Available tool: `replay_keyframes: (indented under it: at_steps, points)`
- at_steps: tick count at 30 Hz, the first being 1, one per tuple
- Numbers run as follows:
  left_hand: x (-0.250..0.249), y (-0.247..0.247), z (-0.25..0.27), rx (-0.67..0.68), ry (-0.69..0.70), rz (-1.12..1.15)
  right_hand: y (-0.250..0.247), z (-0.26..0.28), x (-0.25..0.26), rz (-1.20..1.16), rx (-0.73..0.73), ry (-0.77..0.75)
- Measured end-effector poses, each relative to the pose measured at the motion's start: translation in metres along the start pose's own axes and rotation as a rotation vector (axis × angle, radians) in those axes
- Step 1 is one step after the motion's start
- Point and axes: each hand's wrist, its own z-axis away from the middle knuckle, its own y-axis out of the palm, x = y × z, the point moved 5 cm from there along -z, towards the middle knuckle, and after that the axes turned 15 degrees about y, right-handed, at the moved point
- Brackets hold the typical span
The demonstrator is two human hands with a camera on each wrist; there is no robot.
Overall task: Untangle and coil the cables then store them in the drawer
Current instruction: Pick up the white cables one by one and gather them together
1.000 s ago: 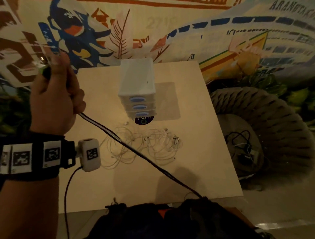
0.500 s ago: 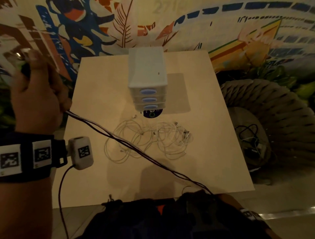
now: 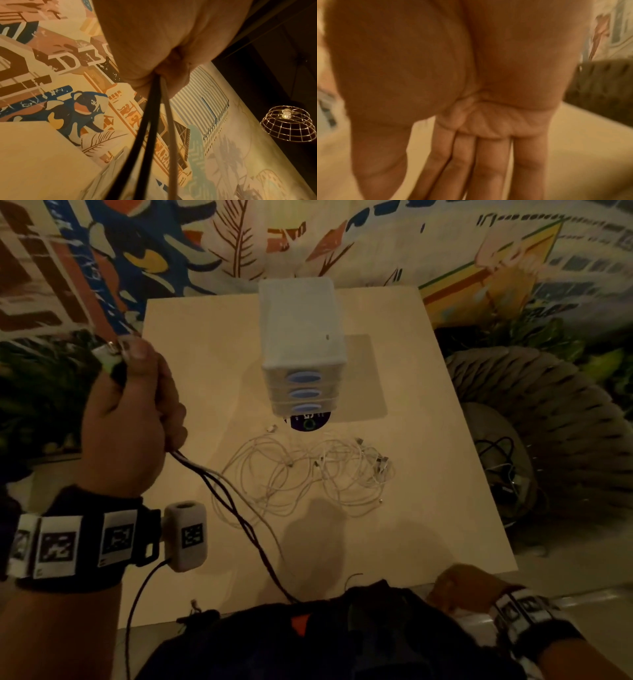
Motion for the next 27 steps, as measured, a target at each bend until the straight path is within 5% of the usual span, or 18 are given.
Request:
replay_keyframes:
  at_steps: [2,7,11,16,27]
  points:
    - [0.007,0.008,0.005,0.033,0.004,-0.007,-0.034,0.017,0.018,-0.06,-0.019,-0.088]
    - [0.013,0.024,0.016,0.15,0.003,-0.007,-0.145,0.03,0.098,-0.294,-0.496,-0.368]
    - [0.023,0.029,0.024,0.153,-0.03,-0.02,-0.191,0.006,0.16,-0.207,-0.777,-0.339]
    - [0.043,0.013,0.033,0.133,-0.089,-0.036,-0.195,-0.034,0.21,0.16,-0.671,-0.177]
    - [0.045,0.019,0.037,0.127,-0.134,-0.043,-0.196,-0.034,0.225,0.324,-0.631,-0.178]
